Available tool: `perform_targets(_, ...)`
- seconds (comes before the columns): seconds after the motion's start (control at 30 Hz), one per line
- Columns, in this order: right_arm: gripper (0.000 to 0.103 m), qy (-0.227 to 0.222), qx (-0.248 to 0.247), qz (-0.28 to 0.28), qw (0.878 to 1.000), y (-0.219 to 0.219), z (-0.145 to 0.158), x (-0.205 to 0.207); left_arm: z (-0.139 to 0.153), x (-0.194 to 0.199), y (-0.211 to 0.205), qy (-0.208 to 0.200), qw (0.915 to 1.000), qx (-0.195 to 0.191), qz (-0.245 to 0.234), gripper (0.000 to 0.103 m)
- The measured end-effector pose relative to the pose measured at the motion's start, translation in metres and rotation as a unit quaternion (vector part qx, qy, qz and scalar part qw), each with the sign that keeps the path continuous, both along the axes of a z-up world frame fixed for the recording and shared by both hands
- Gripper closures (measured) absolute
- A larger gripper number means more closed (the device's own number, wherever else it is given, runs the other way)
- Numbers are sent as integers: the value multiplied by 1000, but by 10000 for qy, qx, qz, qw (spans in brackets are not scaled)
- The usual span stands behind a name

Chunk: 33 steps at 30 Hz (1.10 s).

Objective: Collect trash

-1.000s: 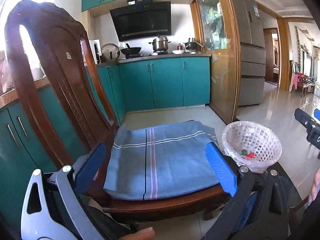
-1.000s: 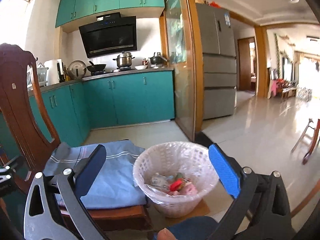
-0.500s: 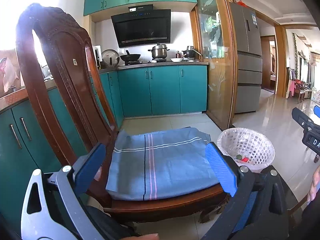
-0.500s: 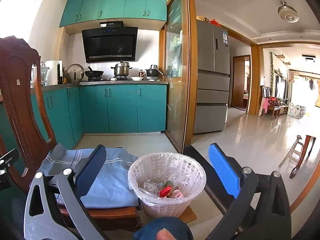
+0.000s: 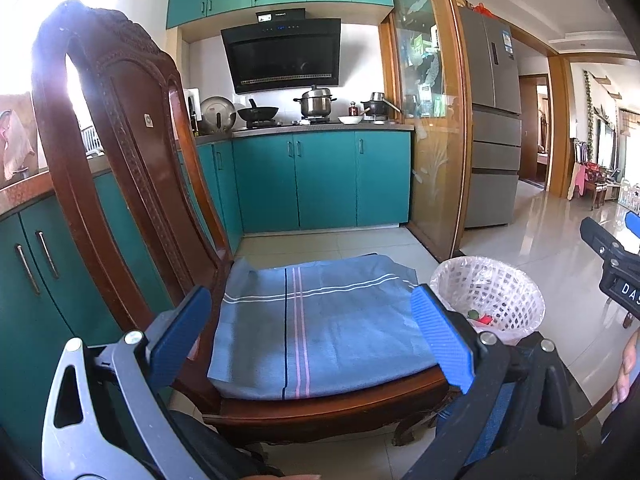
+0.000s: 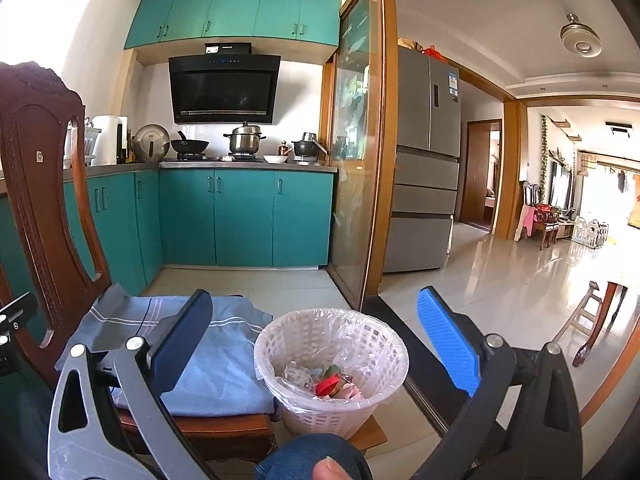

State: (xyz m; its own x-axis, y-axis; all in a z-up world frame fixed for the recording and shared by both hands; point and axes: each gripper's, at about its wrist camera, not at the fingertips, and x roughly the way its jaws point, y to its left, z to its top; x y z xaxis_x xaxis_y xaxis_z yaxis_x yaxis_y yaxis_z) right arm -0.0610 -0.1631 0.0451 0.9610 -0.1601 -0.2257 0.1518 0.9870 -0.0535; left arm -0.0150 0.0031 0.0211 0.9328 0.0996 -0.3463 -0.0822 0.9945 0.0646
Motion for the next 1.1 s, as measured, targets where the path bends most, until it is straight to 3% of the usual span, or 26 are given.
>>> perform_targets(1.1,3,170,132,-8,9998,-7,-12,9,-9,13,-5,202,9998,32,-30,3)
